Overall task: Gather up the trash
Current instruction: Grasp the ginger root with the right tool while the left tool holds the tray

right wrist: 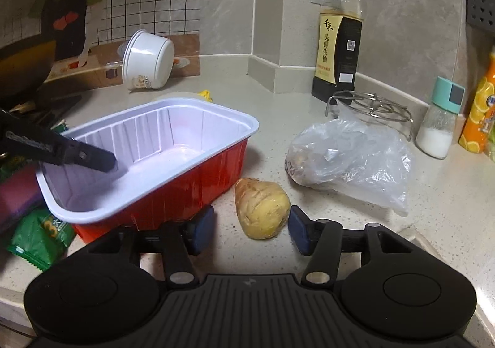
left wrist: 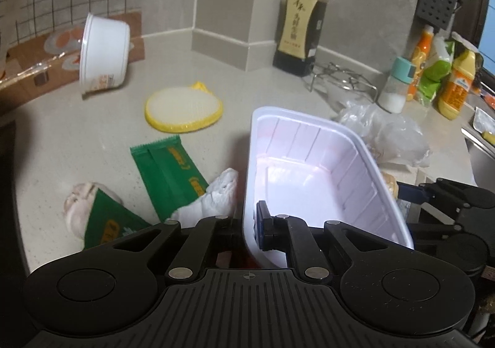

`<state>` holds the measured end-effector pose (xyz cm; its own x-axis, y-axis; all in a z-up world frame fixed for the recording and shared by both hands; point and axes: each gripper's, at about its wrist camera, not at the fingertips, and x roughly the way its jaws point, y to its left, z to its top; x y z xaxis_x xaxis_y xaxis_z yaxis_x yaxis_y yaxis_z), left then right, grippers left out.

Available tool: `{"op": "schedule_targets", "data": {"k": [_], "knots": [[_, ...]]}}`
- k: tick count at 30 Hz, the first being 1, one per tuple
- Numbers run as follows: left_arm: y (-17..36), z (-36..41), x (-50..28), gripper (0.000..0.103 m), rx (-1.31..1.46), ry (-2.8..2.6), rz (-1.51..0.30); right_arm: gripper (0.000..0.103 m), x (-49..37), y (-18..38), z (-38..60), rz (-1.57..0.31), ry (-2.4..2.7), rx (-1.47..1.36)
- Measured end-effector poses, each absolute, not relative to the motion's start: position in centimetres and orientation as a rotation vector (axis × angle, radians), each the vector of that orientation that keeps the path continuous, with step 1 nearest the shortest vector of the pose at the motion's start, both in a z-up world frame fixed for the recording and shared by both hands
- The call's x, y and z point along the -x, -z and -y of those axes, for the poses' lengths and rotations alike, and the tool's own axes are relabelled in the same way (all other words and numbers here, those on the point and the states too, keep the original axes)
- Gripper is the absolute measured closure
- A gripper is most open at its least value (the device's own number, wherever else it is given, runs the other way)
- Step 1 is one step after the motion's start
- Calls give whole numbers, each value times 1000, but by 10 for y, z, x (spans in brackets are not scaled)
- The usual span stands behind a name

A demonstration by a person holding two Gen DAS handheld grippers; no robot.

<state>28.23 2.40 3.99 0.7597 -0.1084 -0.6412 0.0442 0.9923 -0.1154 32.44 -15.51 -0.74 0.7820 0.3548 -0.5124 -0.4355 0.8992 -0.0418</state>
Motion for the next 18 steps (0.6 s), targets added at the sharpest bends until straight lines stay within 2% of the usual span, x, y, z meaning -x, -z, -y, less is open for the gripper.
{"op": "schedule_targets", "data": {"k": [10,18], "knots": [[-32,-30,-292,92,158,97,-754,49,-338,9,161,-529,-388,90],[-32,-33,-294,89,160,92,-755,41,-327,16,159,-484,-410,97]]}}
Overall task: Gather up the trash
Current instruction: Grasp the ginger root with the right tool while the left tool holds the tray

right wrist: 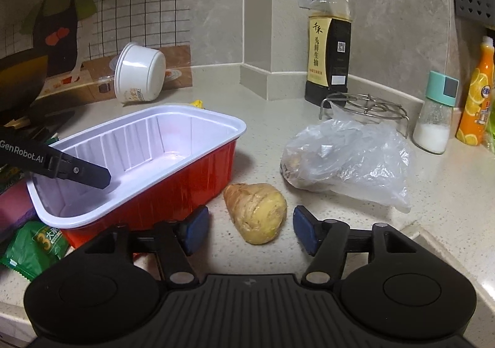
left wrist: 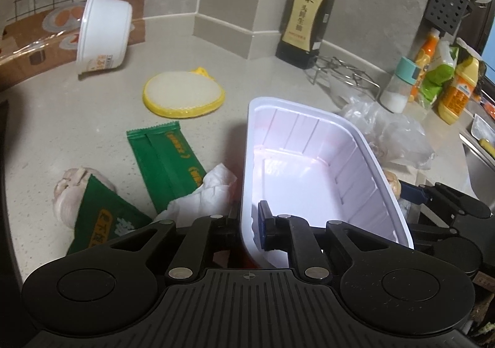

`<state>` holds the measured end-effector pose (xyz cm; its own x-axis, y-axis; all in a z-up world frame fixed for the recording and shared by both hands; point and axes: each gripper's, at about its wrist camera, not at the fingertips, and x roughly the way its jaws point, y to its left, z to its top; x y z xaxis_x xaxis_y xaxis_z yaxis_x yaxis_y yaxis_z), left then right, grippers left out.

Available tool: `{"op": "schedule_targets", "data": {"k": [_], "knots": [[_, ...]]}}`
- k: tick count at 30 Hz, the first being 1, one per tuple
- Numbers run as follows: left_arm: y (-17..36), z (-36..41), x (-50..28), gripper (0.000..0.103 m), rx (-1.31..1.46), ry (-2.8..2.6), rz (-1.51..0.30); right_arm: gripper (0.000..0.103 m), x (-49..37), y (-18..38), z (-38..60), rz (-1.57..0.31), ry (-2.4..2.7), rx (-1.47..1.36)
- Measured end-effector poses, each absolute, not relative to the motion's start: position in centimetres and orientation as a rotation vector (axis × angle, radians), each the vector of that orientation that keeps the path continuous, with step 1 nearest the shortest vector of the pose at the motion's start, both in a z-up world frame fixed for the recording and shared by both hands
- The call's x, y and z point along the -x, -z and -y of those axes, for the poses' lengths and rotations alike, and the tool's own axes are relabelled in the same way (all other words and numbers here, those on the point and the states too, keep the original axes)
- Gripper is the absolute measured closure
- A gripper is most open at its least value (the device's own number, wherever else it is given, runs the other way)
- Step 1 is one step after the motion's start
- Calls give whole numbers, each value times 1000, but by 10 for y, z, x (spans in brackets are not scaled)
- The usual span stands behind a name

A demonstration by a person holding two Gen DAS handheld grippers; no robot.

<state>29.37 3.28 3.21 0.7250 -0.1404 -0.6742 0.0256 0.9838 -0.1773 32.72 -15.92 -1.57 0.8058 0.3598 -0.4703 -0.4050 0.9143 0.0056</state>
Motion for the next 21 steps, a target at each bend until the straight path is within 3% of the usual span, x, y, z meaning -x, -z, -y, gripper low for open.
{"op": "schedule_targets", "data": {"k": [5,6,7,8,12,21], "knots": [[-32,-36,-294,84,167,76,-754,40,-334,16,150,-477,-406,99],[-32,-36,-294,84,168,83,-757,45,-335,16,148,-477,-397,109],[-32,-35,-295,84,166,88,-762,59,-336,15,147,-478,-386,112],[-32,-33,-295,84,161,90,-768,62,-337,13,148,-483,-374,109],[-30,-33,-300,90,190,99,-784,65,-334,10,163,-510,-391,47],[-61,-22,-268,92,197,145,-620,66,-268,-24,202,-412,-407,-63]]}}
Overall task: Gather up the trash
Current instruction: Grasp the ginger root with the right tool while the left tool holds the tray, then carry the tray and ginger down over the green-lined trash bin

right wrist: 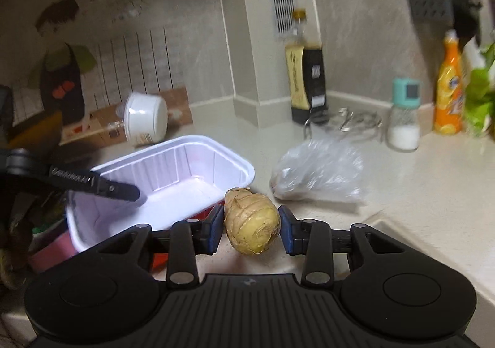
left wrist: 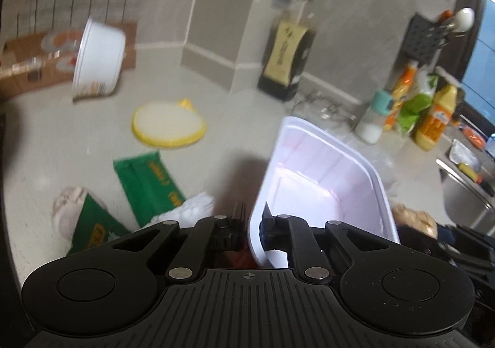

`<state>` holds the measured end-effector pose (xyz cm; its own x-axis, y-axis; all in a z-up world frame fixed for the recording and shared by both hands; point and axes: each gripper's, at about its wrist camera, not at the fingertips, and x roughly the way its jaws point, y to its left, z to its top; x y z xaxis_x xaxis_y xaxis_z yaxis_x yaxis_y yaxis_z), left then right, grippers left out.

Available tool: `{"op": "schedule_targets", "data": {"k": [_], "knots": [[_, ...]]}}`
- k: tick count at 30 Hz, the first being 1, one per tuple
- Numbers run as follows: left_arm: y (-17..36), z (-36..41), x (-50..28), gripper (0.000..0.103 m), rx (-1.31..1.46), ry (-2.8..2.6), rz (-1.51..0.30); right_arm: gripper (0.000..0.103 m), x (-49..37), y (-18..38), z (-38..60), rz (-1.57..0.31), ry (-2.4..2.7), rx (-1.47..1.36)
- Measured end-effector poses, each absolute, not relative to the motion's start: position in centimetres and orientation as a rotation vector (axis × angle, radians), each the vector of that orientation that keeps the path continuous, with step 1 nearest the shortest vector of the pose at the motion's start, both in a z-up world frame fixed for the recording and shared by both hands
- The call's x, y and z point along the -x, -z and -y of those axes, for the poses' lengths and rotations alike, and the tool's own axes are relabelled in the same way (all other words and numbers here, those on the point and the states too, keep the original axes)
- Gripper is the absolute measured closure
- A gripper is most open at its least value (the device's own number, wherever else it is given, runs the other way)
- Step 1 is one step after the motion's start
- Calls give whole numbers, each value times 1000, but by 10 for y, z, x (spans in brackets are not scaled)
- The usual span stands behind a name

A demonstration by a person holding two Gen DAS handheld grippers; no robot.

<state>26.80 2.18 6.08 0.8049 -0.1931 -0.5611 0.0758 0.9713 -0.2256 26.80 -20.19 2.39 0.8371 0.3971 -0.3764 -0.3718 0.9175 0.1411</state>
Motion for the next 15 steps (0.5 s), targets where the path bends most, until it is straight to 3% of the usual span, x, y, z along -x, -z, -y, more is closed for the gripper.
{"op": "schedule_targets", "data": {"k": [8,15], "knots": [[-83,32,-231,92,96,249,-520,66,-195,-36,245,-371,-451,-214],[-42,81,-211,92,65,360,-550,66,-146,3,262,-405,-408,-269]]}}
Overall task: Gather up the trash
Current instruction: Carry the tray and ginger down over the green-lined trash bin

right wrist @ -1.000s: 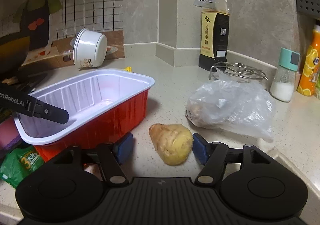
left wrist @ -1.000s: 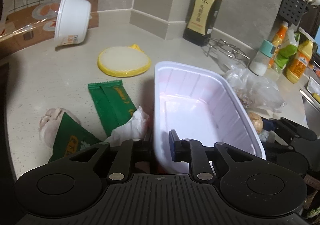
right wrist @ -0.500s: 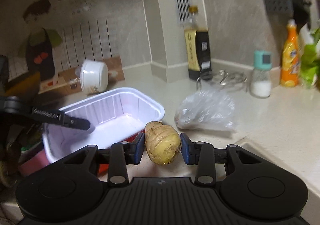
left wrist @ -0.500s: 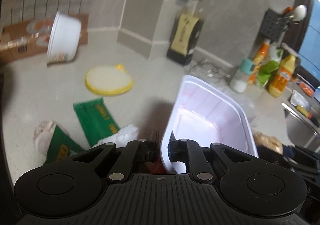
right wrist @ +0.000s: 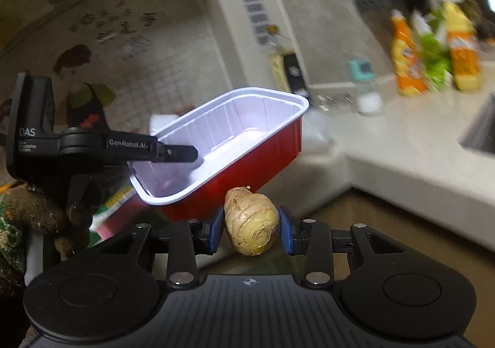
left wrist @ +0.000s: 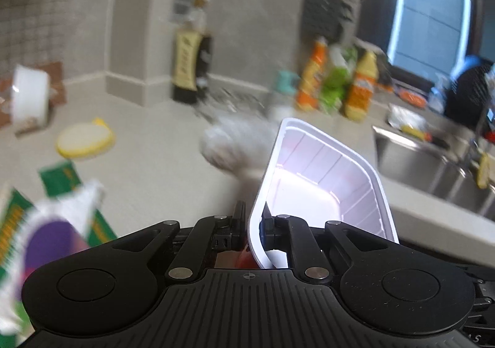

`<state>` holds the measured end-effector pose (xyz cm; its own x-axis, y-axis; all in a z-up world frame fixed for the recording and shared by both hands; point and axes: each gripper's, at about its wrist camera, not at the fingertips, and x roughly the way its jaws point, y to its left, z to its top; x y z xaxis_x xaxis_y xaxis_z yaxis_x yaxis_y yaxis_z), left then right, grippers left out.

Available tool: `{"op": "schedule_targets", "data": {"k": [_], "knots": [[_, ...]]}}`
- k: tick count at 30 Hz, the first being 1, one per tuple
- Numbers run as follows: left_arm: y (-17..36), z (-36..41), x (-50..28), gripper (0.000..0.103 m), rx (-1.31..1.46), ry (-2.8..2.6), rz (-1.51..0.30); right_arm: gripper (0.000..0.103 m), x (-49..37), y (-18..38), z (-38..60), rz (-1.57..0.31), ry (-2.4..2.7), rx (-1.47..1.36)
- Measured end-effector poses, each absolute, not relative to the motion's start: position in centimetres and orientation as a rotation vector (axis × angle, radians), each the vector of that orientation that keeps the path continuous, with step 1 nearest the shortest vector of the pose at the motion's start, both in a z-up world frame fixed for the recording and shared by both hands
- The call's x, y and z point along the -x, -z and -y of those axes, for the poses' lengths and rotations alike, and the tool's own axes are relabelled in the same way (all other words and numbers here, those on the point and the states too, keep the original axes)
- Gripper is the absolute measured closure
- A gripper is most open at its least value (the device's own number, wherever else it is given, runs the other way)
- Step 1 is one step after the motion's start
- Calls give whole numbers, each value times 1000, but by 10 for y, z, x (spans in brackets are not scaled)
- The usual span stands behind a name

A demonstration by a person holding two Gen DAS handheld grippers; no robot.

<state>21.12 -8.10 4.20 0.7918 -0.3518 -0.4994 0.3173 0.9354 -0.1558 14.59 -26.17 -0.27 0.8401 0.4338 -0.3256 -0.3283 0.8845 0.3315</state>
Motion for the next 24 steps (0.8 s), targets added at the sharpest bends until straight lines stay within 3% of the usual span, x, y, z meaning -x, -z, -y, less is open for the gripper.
{"op": "schedule_targets", "data": {"k": [12,18,24], "knots": [[90,150,-200,92,-77,547,-816,66,-74,99,349,-596,-92,-248],[183,160,-235,92,-51,477,-1115,66,-80,141,368,-689,-28,-269],[238,165,-262,86,11,444,-1263,66,-100,169,350,-756,-72,-250]]}}
